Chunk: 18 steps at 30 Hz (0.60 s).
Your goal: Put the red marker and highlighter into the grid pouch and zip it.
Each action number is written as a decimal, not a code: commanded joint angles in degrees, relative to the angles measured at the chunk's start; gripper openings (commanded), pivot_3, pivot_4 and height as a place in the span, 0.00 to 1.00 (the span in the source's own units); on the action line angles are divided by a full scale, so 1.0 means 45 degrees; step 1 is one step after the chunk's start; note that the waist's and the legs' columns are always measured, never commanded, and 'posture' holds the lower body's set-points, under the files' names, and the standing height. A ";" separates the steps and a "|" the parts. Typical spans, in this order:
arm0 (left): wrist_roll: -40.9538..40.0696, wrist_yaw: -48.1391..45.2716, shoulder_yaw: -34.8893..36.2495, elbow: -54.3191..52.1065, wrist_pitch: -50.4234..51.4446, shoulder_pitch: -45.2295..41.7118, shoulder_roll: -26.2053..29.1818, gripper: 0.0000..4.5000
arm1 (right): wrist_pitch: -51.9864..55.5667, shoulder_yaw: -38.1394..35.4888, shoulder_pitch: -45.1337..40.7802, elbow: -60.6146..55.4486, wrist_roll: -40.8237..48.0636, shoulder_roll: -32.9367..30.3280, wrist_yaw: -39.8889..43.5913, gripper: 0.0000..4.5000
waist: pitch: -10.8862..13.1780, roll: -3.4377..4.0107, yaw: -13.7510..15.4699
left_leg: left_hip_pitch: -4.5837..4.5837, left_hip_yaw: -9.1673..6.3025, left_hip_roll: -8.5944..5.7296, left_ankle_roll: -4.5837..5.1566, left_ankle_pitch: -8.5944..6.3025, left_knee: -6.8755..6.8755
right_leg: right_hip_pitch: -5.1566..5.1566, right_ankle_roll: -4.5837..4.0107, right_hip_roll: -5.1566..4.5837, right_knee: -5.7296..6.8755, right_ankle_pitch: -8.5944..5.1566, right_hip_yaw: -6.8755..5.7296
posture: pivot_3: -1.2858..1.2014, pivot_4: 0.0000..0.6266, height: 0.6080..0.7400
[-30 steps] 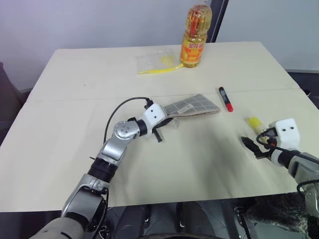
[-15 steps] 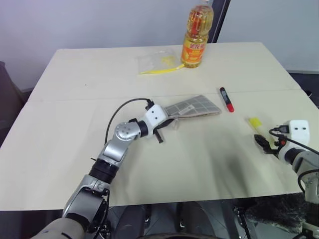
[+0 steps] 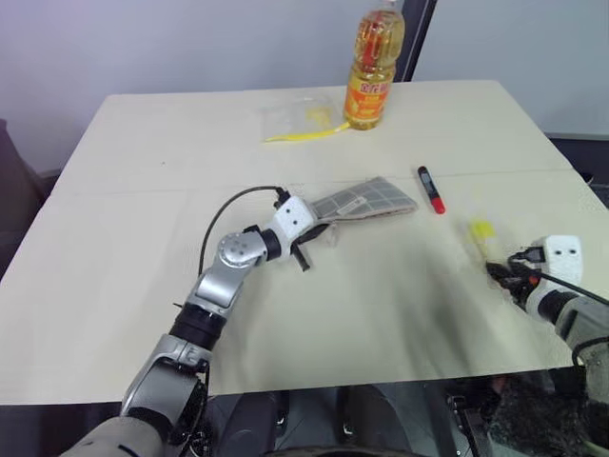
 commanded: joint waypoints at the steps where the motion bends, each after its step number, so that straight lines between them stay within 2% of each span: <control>1: -0.0250 0.0080 0.0343 -0.0014 -0.0119 -0.0356 -0.0179 0.00 | 0.0048 -0.0125 0.0019 -0.2588 0.1330 -0.0253 0.0855 0.20 | 0.0001 -0.0002 -0.0020 | 0.0001 0.0000 0.0001 0.0000 0.0000 0.0000 | 0.0000 0.0000 0.0003 0.0000 0.0000 -0.0001 | 0.52 0.24 1.00; 18: -0.0397 0.0069 0.0333 -0.0352 0.0068 -0.0301 -0.0582 0.00 | 0.0200 0.1736 -0.0846 -0.2839 0.1716 0.0218 -0.0029 0.20 | 0.0010 -0.0020 0.0020 | -0.0003 -0.0004 0.0000 0.0004 -0.0004 0.0007 | 0.0006 -0.0002 -0.0004 -0.0013 -0.0001 -0.0007 | 0.52 0.24 1.00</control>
